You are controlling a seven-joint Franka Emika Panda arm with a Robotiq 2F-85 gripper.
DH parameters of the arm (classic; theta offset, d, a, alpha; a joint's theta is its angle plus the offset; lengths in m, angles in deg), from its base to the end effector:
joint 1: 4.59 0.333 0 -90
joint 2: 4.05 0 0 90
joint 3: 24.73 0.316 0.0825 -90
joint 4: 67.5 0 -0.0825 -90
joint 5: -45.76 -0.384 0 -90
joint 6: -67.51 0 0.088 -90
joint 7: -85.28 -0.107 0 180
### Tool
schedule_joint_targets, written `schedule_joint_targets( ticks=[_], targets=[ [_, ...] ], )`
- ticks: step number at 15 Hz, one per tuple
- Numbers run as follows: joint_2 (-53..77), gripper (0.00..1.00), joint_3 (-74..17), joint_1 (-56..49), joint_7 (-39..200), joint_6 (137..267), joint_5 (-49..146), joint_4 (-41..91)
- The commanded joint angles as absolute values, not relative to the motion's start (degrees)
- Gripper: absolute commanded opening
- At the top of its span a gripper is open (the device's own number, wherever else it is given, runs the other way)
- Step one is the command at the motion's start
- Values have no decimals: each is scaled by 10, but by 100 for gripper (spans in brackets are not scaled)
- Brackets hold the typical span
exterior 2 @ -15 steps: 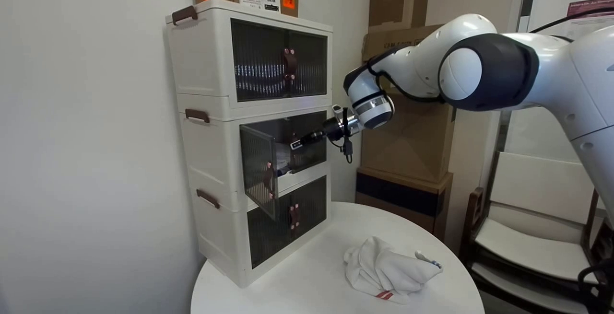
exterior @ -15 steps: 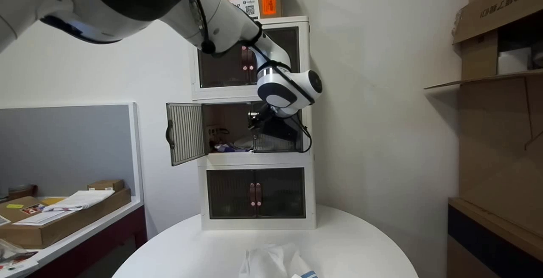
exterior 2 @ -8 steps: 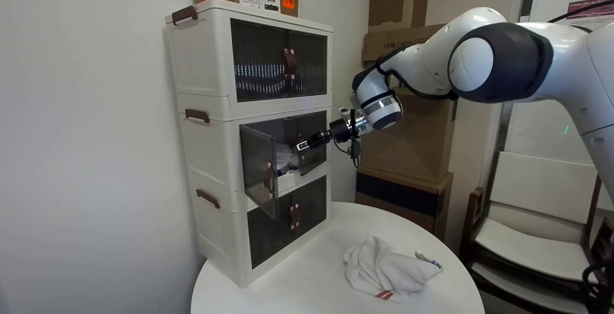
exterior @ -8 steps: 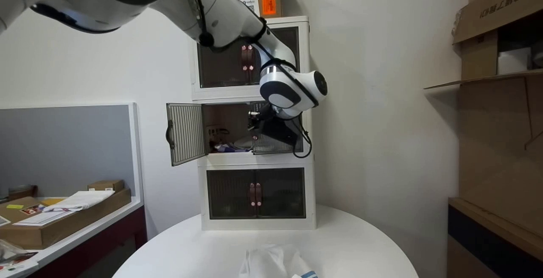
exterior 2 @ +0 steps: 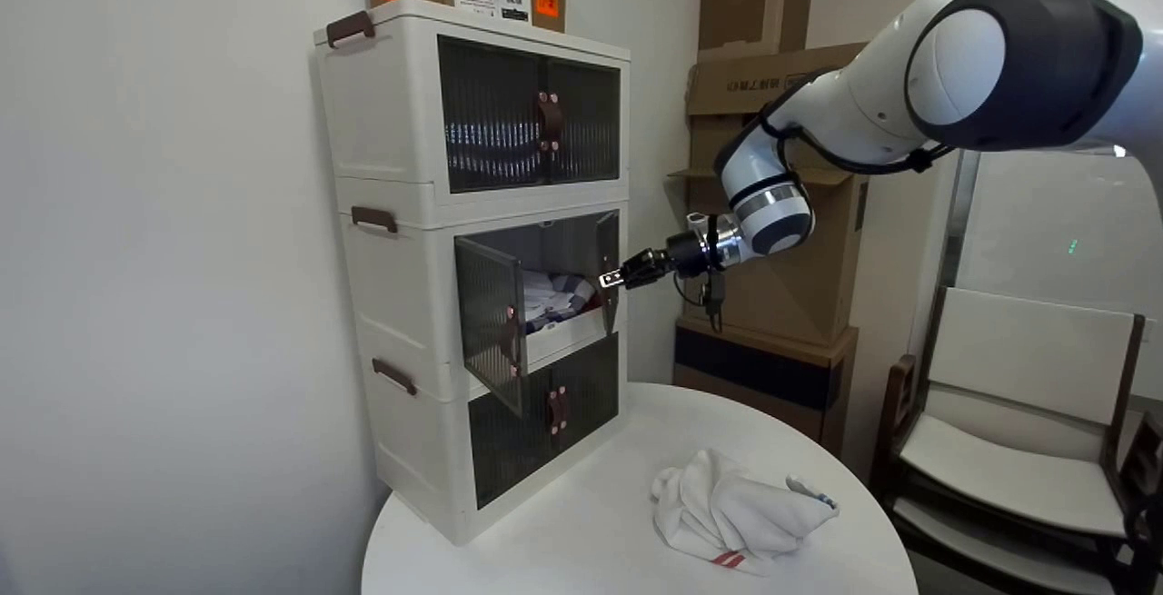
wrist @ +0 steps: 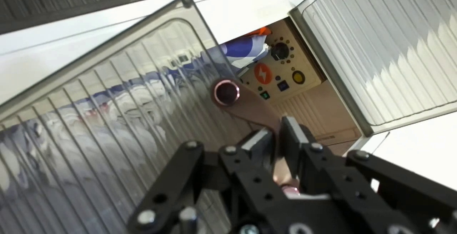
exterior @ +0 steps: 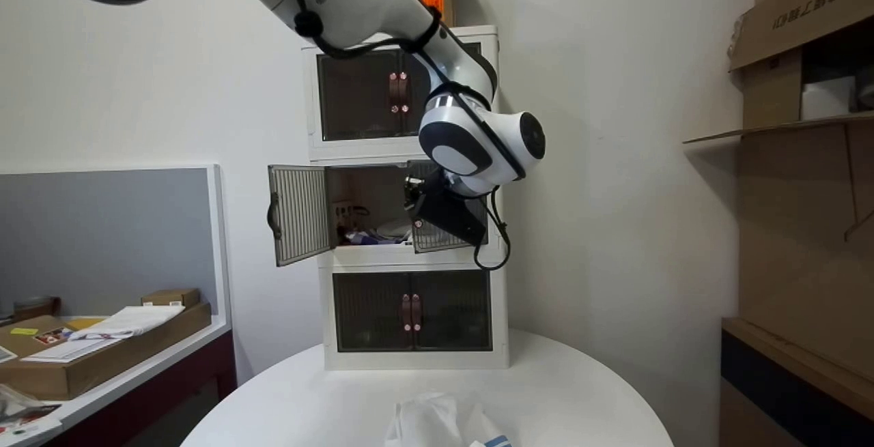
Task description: Open the right door on the second cabinet
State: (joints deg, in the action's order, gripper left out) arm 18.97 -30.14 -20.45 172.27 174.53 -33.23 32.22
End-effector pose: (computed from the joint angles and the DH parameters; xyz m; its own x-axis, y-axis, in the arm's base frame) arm 0.6406 -0.1617 0.3768 0.6082 -0.0121 0.7937 0.6413 -0.5818 -0.5002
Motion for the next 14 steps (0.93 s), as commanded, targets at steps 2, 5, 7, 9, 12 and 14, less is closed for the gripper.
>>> schedule_joint_targets(
  ticks=[2, 5, 7, 9, 12, 14],
  targets=[
    [139, 44, -321, -202, 1718, 1739, -368, 376],
    [131, 66, -325, -196, 1719, 1737, -377, 378],
    [127, 81, -325, -193, 1717, 1738, -379, 375],
    [124, 96, -325, -188, 1708, 1745, -381, 371],
    [118, 100, -326, -182, 1692, 1757, -385, 366],
    [111, 100, -327, -177, 1674, 1780, -390, 366]
  ],
)
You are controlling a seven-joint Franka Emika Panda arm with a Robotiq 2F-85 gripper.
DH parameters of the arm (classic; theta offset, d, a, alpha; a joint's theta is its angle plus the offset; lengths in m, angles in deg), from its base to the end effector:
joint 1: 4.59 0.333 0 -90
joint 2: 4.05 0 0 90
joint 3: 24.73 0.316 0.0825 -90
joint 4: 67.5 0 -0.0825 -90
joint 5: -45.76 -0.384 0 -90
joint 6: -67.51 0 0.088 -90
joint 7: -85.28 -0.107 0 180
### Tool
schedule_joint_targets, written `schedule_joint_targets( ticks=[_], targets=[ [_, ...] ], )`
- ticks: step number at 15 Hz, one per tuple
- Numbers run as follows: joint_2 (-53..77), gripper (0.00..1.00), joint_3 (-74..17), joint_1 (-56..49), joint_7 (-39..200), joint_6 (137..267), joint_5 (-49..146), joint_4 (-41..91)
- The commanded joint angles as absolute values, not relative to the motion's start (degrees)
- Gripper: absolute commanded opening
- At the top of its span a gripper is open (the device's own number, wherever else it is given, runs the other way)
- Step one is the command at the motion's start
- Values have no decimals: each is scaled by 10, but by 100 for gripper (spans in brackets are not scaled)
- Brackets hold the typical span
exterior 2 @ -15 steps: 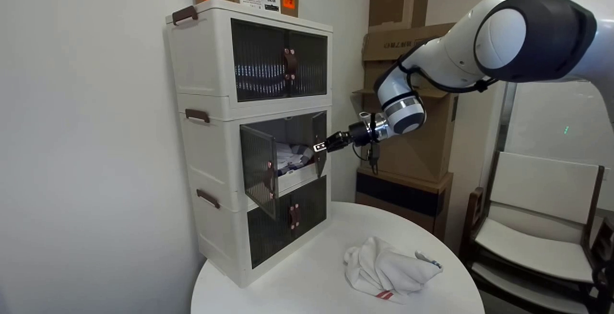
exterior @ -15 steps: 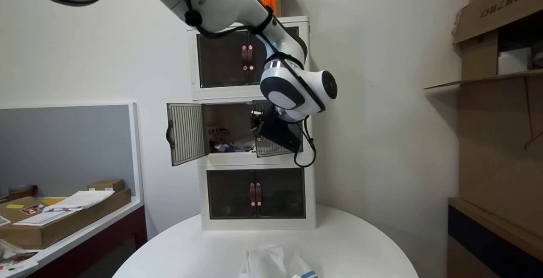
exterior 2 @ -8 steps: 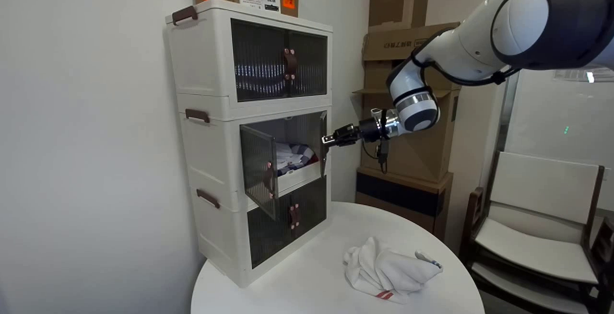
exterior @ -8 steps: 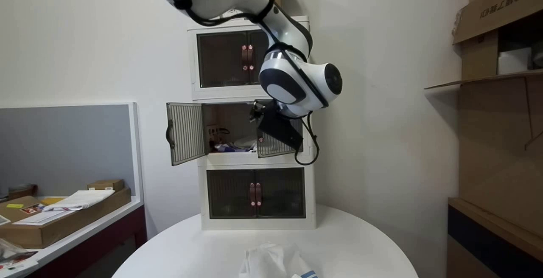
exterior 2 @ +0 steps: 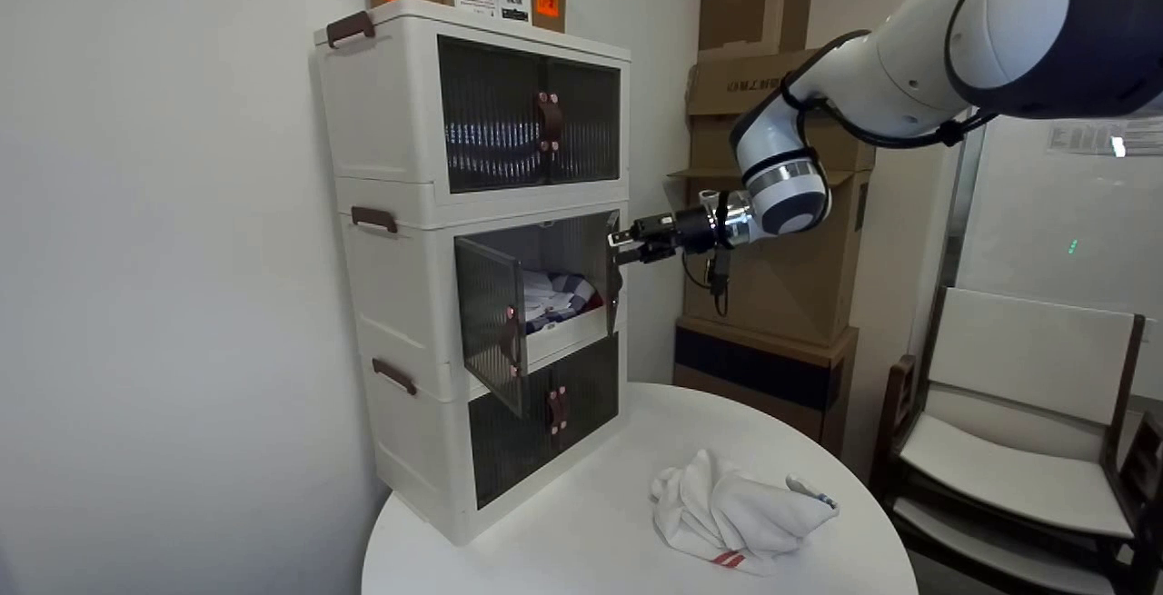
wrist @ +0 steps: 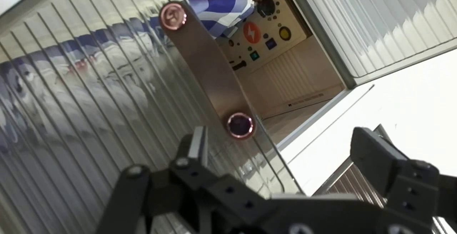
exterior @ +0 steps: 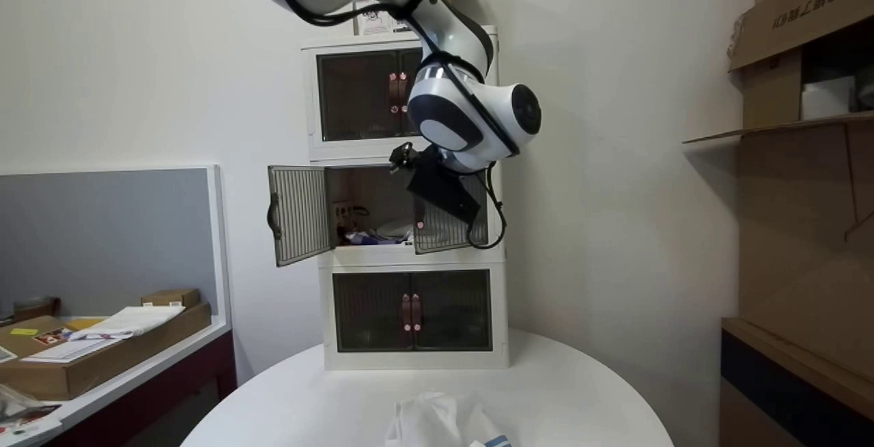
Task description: Open the right door on the second cabinet
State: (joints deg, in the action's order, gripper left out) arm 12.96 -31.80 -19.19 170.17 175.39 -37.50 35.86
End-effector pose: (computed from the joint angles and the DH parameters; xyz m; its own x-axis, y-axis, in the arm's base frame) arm 0.6246 -0.1611 0.4202 0.5771 -0.0979 0.8108 0.6167 -0.5986 -0.5113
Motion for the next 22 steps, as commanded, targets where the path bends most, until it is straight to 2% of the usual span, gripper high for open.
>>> schedule_joint_targets(
  ticks=[1, 6, 10, 14, 22],
  targets=[
    [107, 100, -328, -173, 1648, 1798, -385, 363],
    [86, 100, -326, -144, 1478, 1912, -331, 353],
    [68, 100, -323, -124, 1312, 1930, -229, 331],
    [53, 100, -317, -123, 1182, 1873, -132, 284],
    [130, 100, -330, -151, 912, 1664, 110, 73]
  ],
)
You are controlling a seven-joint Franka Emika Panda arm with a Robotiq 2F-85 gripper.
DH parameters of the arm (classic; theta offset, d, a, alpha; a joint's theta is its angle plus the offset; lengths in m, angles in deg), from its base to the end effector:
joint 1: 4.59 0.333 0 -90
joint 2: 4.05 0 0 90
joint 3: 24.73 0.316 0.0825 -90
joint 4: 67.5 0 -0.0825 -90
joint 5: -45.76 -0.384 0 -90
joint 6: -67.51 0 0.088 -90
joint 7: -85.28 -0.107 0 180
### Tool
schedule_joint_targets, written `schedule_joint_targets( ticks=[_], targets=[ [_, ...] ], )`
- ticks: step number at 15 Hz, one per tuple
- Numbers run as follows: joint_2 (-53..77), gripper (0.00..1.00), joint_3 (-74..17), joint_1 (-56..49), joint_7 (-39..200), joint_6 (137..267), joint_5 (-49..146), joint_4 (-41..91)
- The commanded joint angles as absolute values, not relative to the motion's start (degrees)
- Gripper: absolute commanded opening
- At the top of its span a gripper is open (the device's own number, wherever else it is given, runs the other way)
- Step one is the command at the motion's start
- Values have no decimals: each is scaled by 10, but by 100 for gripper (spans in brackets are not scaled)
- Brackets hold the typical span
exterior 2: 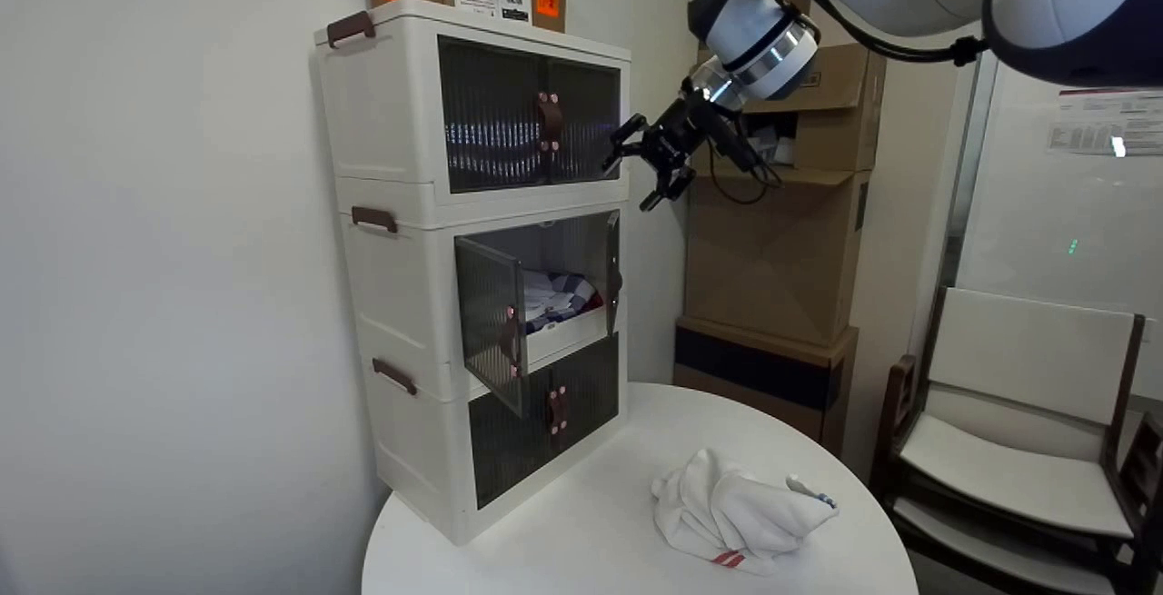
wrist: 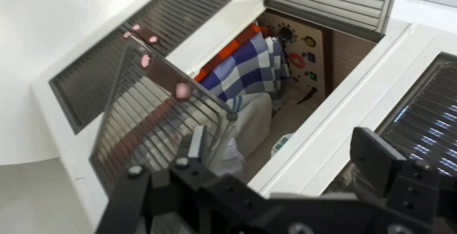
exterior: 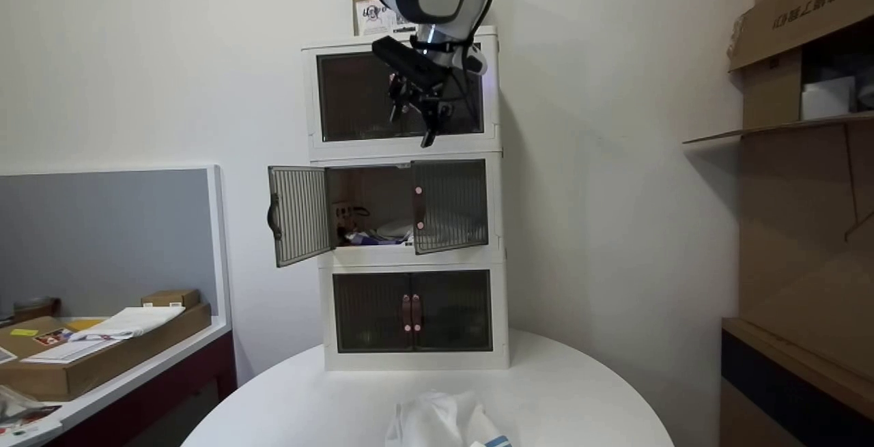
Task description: Open the right door on the second cabinet
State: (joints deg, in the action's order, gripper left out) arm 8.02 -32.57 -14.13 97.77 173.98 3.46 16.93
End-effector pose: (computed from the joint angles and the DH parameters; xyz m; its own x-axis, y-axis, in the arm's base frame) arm 0.6334 -0.1337 0.5928 0.9203 -0.3053 0.2445 -0.0992 -0.7869 -0.6090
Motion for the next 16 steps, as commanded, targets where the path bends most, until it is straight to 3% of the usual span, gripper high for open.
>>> schedule_joint_targets(
  ticks=[1, 6, 16],
  targets=[
    [140, 100, -329, -153, 900, 1637, 142, 48],
    [195, 100, -310, -164, 925, 1573, 211, -40],
    [265, 100, -310, -127, 953, 1675, 236, -36]
  ],
)
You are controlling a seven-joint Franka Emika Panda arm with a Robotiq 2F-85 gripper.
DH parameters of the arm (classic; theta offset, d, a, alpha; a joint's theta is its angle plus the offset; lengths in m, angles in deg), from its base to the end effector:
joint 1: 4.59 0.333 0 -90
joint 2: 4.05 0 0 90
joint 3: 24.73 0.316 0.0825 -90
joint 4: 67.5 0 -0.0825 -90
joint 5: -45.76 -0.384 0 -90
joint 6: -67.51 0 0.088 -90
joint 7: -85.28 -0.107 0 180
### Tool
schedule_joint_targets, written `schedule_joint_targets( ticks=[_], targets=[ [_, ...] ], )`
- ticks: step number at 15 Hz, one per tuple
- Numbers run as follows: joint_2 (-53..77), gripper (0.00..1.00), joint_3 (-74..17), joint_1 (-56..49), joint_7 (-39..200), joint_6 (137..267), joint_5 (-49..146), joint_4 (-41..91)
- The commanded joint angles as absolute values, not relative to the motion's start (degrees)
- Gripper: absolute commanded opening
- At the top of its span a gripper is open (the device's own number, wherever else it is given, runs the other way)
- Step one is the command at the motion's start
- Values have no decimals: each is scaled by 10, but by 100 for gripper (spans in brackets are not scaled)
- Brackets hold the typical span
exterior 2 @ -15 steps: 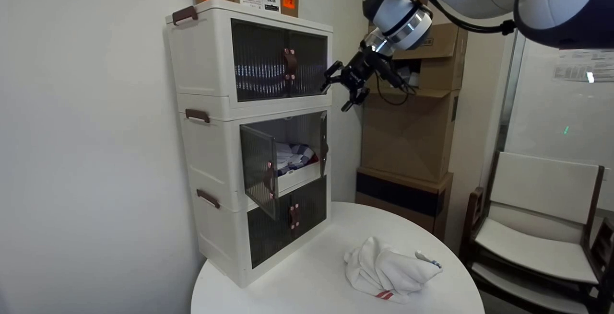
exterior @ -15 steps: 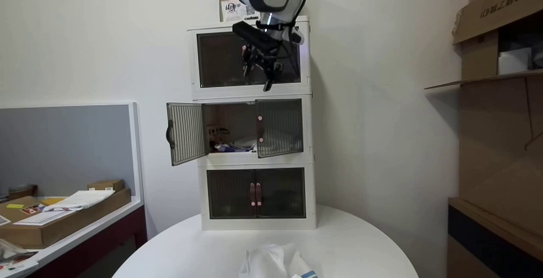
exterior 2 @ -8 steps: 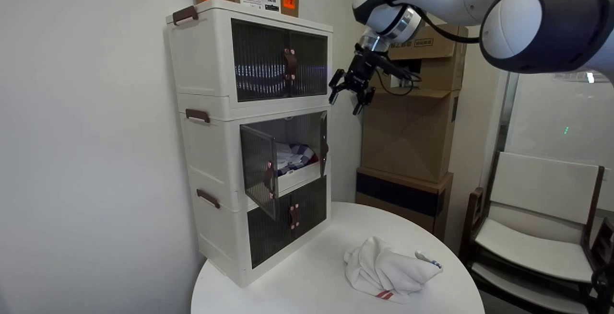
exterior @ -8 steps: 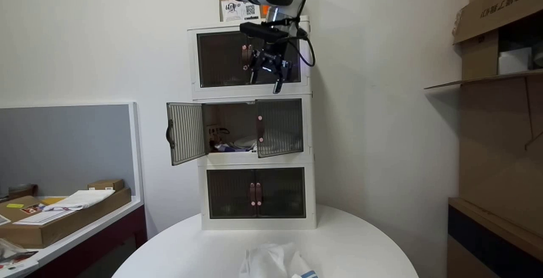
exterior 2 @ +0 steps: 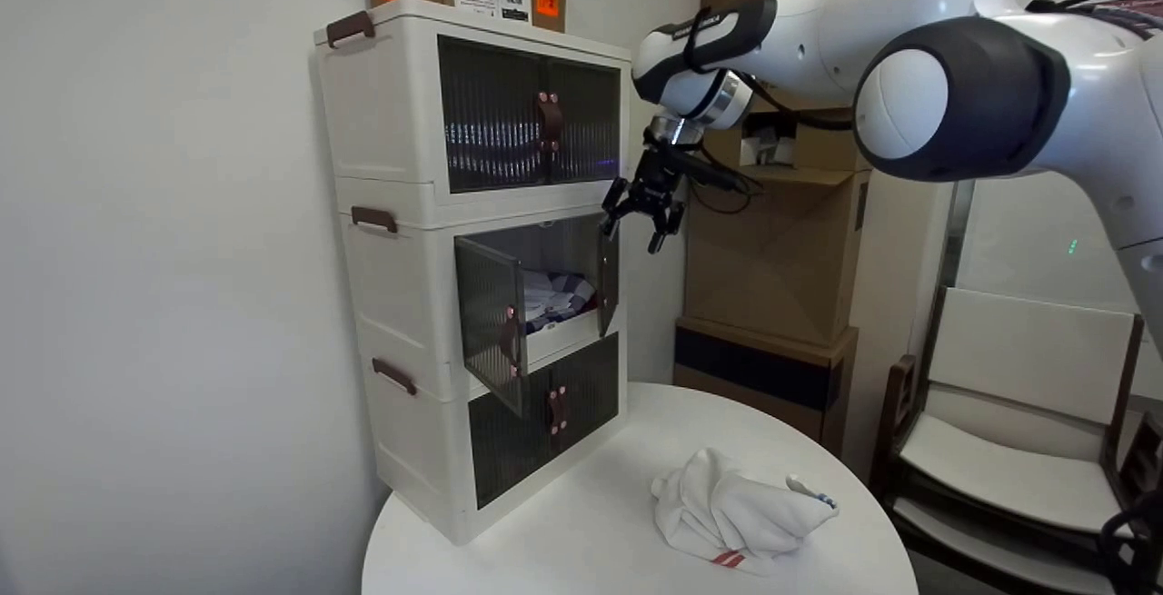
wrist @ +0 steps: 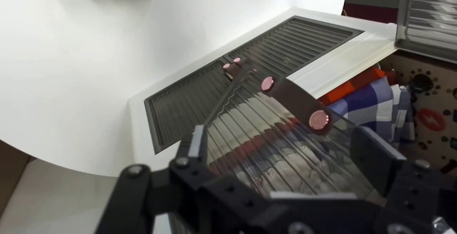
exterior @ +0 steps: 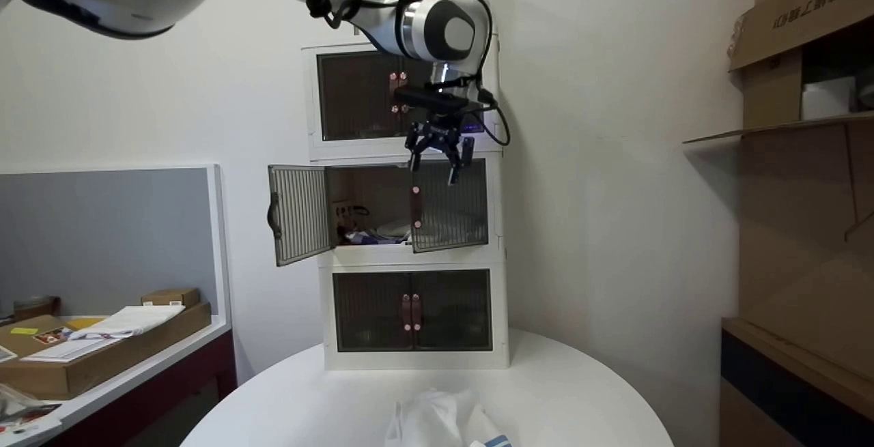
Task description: Open the right door on the second cabinet
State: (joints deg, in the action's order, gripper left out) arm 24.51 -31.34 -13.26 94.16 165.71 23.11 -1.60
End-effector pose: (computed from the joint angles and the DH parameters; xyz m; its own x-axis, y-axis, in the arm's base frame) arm 0.6968 -0.1316 0.5293 0.9815 -0.1560 0.1106 -0.1135 -0.9408 -0.3194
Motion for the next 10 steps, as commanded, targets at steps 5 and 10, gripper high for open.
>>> schedule_joint_targets(
  ticks=[5, 10],
  targets=[
    [275, 100, -262, -153, 931, 1600, 204, -57],
    [278, 100, -218, -174, 924, 1449, 133, -102]
  ],
)
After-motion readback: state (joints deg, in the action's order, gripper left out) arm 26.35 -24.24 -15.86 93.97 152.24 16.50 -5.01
